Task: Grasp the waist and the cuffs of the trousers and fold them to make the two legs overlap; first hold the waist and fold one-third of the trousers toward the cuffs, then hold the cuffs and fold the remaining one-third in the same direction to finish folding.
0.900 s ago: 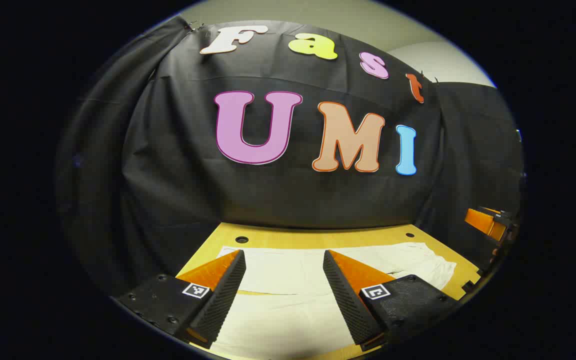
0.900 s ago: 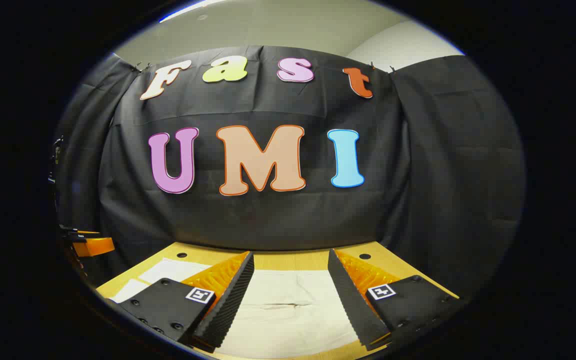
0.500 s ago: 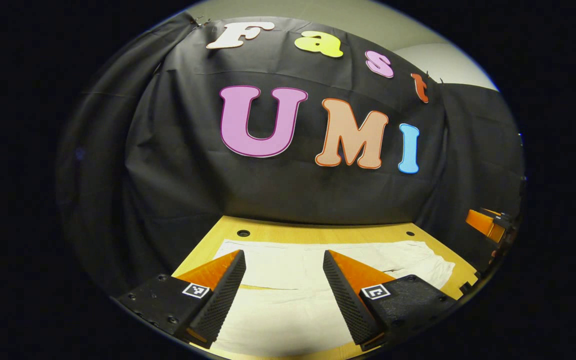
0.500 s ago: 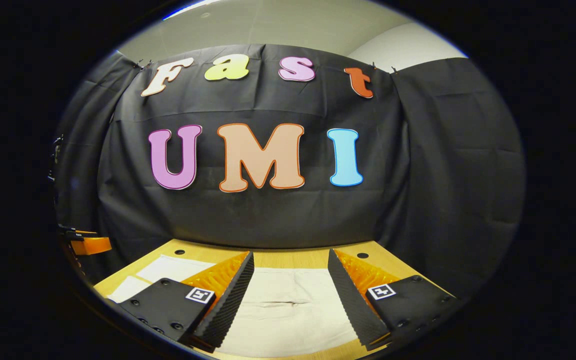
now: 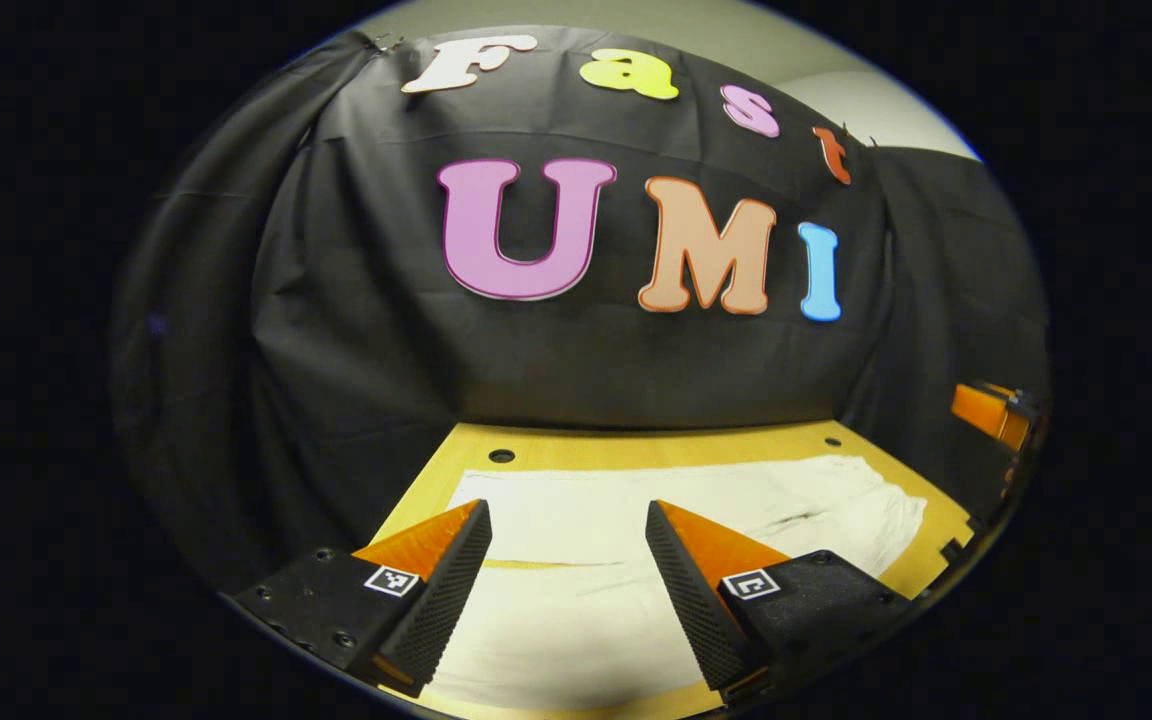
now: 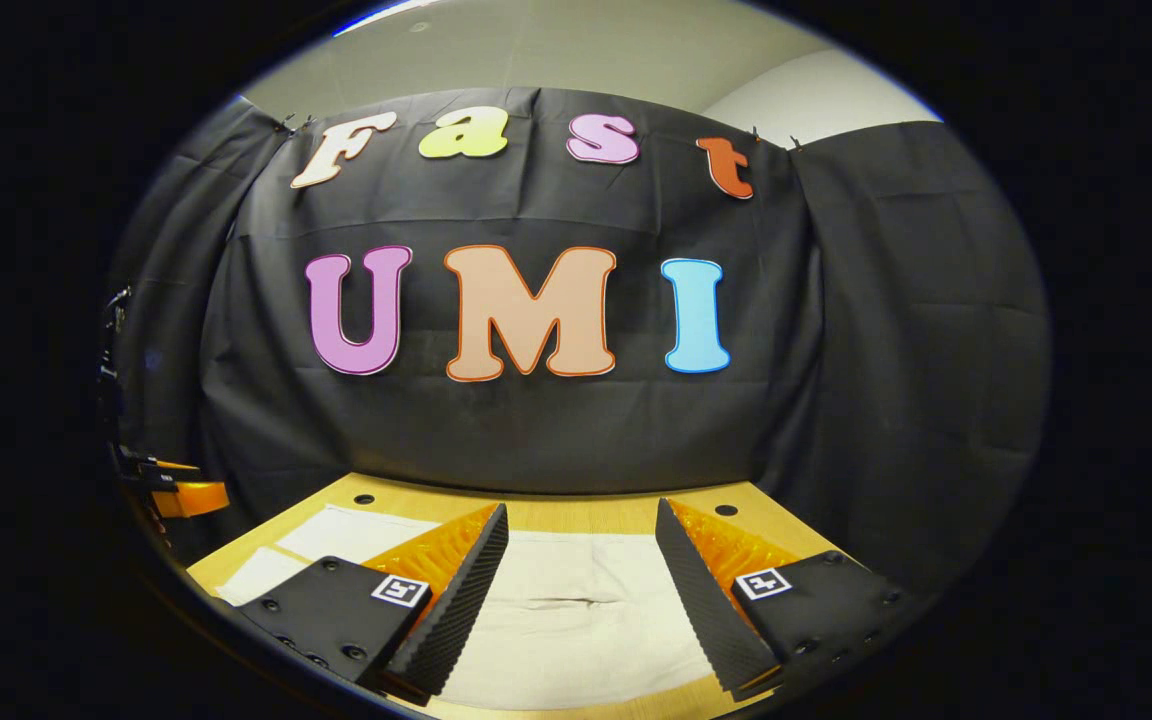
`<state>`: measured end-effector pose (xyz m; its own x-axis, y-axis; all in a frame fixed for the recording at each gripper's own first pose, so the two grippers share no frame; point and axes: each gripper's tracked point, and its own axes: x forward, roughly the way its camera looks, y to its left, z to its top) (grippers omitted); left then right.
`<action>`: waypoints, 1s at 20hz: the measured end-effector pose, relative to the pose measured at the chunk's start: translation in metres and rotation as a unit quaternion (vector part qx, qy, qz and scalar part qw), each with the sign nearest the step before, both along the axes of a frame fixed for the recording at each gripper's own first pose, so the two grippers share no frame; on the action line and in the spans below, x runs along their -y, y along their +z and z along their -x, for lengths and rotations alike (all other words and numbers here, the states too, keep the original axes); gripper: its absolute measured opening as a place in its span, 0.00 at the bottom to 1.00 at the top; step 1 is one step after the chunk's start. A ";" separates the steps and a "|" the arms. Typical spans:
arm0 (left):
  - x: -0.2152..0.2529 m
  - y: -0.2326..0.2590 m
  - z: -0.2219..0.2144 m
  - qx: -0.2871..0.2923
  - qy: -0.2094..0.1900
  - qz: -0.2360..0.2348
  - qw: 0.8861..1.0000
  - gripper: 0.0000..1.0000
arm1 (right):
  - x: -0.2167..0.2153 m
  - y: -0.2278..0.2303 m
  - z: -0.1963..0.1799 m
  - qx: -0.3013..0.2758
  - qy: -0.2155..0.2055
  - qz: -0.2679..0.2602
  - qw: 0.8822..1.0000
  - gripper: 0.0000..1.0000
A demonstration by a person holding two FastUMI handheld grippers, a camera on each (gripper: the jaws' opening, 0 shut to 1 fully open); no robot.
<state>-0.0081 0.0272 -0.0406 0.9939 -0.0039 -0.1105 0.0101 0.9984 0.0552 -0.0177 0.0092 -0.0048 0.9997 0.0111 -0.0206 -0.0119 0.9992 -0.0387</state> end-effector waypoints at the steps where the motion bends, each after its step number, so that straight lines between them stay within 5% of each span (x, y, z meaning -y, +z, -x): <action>1: -0.001 -0.009 0.000 -0.012 -0.010 -0.012 1.000 0.94 | -0.001 -0.002 0.000 -0.003 0.000 0.001 1.000 0.95; 5: 0.002 -0.055 0.008 -0.084 -0.078 -0.051 0.992 0.94 | -0.003 -0.012 0.002 -0.012 -0.001 0.008 1.000 0.92; 10: 0.000 -0.119 0.044 -0.200 -0.186 -0.105 0.956 0.93 | -0.009 -0.025 0.010 -0.025 -0.007 0.007 1.000 0.96; 13: -0.015 -0.151 0.062 -0.259 -0.234 -0.151 0.925 0.94 | -0.008 -0.034 0.017 -0.034 -0.016 0.006 0.999 0.96; 20: -0.068 -0.223 0.101 -0.385 -0.320 -0.277 0.820 0.93 | 0.007 -0.054 0.031 -0.058 -0.043 0.012 0.997 0.95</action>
